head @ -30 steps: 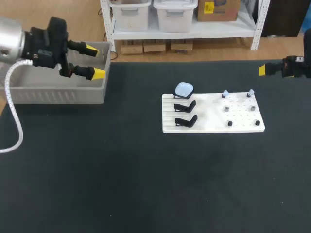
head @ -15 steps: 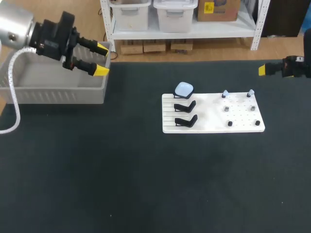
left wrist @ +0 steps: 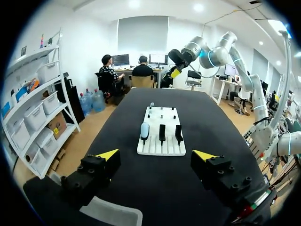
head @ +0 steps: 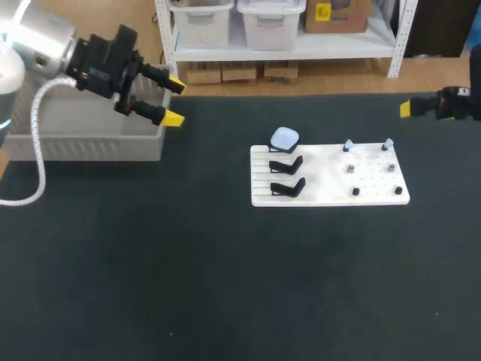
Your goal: Pick up each earbud case from the left stands, insert the matching earbuds, close the lid, and place the case in the box.
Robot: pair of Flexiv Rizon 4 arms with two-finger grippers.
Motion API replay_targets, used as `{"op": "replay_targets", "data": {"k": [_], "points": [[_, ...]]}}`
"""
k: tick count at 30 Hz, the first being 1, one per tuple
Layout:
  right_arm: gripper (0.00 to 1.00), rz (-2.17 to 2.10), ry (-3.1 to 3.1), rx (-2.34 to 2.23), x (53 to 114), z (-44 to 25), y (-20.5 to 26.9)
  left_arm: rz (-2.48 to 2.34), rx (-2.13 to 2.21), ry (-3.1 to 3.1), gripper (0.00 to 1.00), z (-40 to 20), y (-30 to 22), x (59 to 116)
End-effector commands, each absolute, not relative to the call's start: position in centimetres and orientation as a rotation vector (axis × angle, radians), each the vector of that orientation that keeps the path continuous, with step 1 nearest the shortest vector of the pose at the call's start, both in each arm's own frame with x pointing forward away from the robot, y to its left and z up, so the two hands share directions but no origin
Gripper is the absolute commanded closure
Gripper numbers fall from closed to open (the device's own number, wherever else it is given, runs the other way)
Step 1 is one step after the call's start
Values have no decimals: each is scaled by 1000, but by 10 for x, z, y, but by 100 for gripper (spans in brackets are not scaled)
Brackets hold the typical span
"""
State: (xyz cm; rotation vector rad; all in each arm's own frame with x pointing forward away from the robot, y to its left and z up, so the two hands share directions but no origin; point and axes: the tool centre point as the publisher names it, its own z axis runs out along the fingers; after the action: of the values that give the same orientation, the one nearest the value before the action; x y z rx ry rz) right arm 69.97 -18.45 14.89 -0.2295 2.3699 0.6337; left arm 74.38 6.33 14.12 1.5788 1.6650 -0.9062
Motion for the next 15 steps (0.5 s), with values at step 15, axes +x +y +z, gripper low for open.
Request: {"op": "replay_targets", "data": {"k": [15], "points": [[0,632,2371,-229,699,149,-185,-1047,1673,1519,0,99,-4,772]]}}
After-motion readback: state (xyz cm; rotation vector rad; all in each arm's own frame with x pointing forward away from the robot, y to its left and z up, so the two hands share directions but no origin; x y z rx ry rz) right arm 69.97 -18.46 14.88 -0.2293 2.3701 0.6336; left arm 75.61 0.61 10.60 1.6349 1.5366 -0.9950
